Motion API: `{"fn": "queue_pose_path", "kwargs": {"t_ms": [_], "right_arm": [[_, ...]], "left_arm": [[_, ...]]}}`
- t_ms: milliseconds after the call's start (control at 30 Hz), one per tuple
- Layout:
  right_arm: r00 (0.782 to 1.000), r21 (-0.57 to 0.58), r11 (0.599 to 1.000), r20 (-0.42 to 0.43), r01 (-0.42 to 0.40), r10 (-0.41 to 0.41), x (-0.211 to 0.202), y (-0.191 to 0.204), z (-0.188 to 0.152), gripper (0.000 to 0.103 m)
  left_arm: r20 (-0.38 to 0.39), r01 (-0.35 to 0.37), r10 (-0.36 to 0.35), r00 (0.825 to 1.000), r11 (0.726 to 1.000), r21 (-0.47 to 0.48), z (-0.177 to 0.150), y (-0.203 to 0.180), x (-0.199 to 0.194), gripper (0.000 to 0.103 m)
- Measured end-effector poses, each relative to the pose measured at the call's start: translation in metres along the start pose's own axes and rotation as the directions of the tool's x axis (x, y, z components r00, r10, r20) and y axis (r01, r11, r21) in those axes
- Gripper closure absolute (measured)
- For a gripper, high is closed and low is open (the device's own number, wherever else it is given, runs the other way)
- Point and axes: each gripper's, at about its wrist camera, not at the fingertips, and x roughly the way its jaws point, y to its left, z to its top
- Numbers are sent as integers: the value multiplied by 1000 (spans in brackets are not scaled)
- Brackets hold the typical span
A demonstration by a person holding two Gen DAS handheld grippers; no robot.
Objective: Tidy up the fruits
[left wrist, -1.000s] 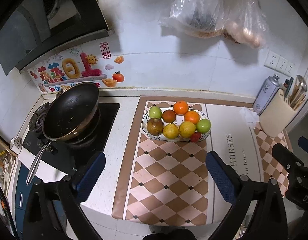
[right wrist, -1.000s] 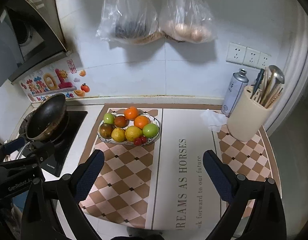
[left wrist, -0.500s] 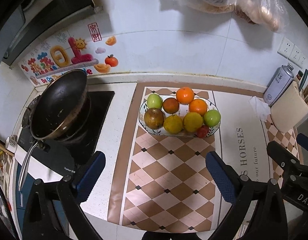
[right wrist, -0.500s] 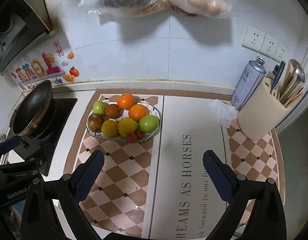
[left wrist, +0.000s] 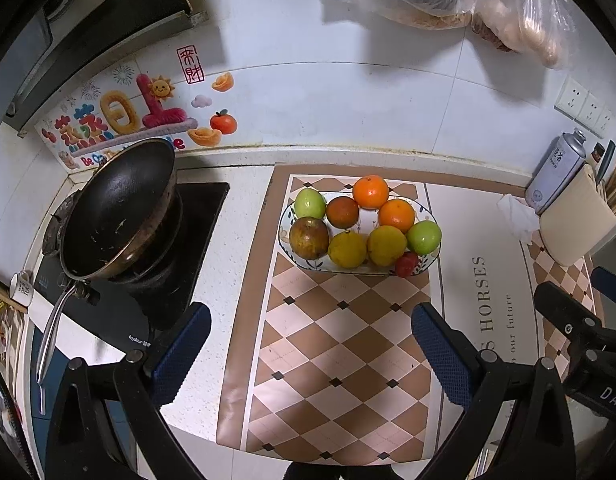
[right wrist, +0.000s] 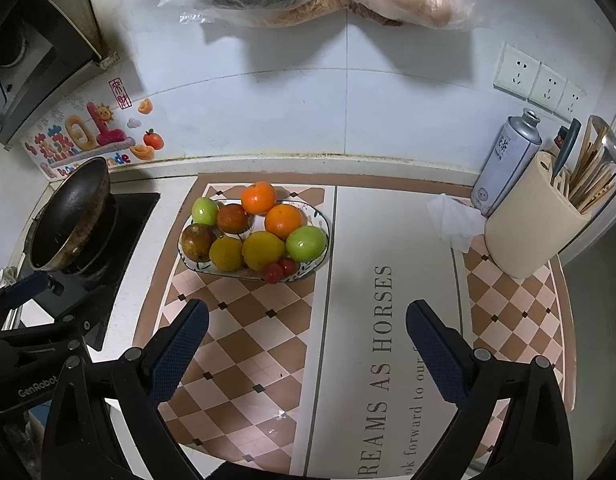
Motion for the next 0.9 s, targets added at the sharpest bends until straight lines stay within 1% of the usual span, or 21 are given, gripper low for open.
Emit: {"fn": "queue_pose_path", "kwargs": {"t_ms": [167,433,900], "right_arm": [[1000,-3,1000,9,-3,3,-9,0,-3,2],[1000,10,1000,14,-9,9,-22,-5,-12,2],[999,10,1000,31,-8,8,-35,-6,-17,2]], "left_arm": [[7,4,-4,1000,1000,2,-3,0,-7,0],[39,2,-3,999,1000,12,-12,-2,-23,0],[56,9,-10,998,1000,3,-18,1,-31,0]]}}
